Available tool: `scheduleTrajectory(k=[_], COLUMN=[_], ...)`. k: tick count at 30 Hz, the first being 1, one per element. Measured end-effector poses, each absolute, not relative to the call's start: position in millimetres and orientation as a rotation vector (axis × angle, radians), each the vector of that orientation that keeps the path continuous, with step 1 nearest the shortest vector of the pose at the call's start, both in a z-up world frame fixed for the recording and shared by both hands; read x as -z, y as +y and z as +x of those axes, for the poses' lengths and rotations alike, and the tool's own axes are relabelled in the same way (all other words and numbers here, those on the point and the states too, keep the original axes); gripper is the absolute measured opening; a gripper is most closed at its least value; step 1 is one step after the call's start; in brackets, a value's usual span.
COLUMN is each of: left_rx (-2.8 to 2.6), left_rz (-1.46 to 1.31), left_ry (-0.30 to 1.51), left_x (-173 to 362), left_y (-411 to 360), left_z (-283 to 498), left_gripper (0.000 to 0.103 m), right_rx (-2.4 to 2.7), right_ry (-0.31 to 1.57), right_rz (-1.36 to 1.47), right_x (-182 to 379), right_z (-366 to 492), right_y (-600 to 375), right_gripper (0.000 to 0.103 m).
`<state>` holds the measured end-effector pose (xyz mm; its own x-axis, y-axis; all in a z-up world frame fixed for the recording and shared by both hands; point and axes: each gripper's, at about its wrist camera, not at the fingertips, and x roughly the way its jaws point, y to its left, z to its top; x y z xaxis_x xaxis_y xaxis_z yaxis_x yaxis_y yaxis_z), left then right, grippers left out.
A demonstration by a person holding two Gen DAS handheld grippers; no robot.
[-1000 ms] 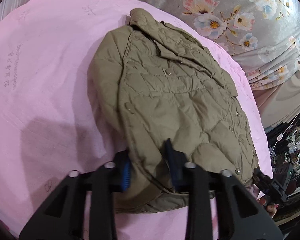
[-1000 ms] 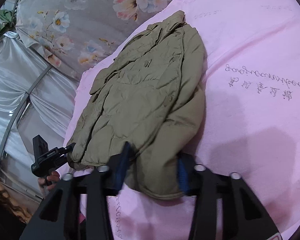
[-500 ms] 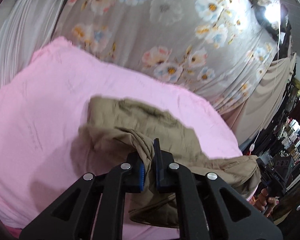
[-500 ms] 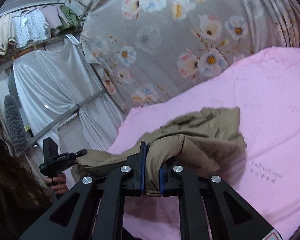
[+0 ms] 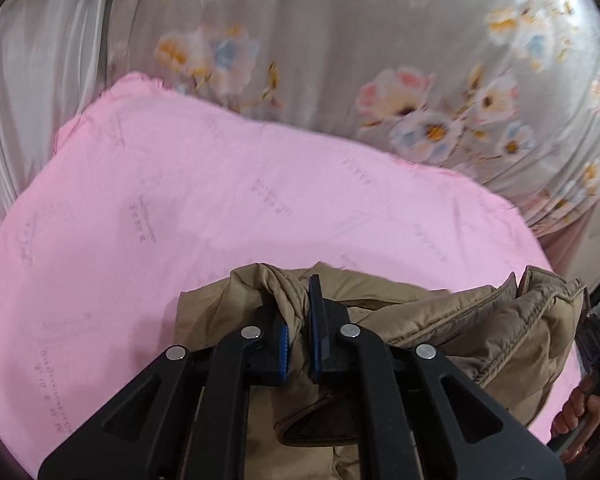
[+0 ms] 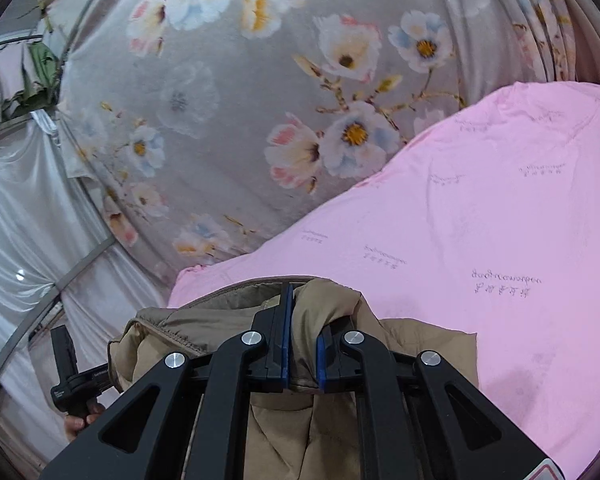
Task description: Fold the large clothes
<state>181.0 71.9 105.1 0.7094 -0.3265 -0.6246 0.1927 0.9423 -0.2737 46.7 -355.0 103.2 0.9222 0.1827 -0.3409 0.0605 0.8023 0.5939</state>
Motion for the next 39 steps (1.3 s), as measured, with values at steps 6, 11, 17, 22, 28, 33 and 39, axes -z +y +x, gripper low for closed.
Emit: scheduleTrajectory(k=[6,11,17,22,28,33,39], left_rx=[0.254,0.251,0.260,0.268,0.269,0.267,0.268], left_rz=[-0.195,-0.192,-0.196,-0.202,-0.210,-0.198,-0.198], left_ry=[0.808,0.817,0.817,0.814,0.810,0.801,0.800], left_x=[-51.9,-32.5,-17.3,-7.4,0.9,4.3,5.4], left_y=[65.9,62.8,61.2,60.9,60.2,59.1,58.8], left_z=[213.4,218.6,225.0,226.2,227.8,226.9,226.8], left_gripper=[0.008,0.009,0.010,0.011,0.011,0.011,0.011], right_rx=[-0.031,-0.004,0.017,0.025,0.030,0.049,0.053], right_ry=[0.461,0.487,0.515,0.533,0.553,0.570,0.567], right_rz=[0.652,0.627,0.632,0.642,0.657,0.629,0.623], right_x=[-63.8,-46.5,-25.7,-11.9,-2.0,0.6,2.0], right_z=[77.2,86.1,92.3,95.5,99.8,102.7,101.9], right_y=[-362.5,-361.1,-361.6,-362.3,-364.7,-360.1,-357.8], right_gripper=[0.009,0.009,0.008,0.008,0.008,0.008,0.008])
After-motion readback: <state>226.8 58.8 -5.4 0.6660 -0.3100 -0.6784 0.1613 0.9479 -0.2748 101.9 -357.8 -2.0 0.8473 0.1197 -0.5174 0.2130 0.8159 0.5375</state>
